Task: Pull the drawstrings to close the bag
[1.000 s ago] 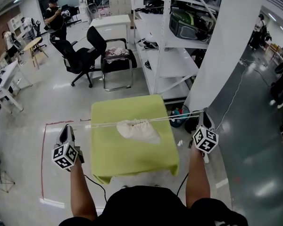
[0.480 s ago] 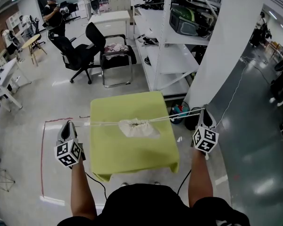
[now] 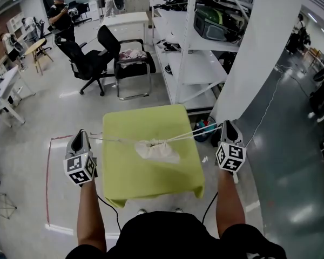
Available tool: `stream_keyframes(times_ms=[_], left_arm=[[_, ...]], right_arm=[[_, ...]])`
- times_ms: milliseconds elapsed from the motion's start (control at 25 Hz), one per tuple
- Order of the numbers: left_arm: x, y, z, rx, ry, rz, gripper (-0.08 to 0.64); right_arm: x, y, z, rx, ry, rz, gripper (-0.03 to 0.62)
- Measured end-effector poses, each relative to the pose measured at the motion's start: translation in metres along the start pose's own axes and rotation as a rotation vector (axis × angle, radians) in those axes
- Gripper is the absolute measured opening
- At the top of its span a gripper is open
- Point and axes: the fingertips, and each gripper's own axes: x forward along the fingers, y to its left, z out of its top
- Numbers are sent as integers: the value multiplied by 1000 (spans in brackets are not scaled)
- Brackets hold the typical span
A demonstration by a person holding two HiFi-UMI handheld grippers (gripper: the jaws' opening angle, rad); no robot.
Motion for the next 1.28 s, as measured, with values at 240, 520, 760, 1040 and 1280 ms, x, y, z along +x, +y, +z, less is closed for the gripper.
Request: stream_keyframes(times_ms=[240, 520, 760, 1040, 1280], left_arm=[[37, -12, -1, 142, 30, -21, 12], [83, -22, 8, 230, 24, -15, 12], [121, -28, 33, 227, -15, -38, 12], [141, -39, 65, 273, -71, -47, 12], [127, -50, 30, 304, -3, -73, 14]], right_arm=[[31, 11, -2, -37, 23, 26, 11], [69, 20, -2, -22, 39, 55, 11], [108, 38, 15, -47, 21, 93, 11], [127, 63, 48, -90, -36, 148, 11], [113, 98, 36, -167, -14, 252, 11]])
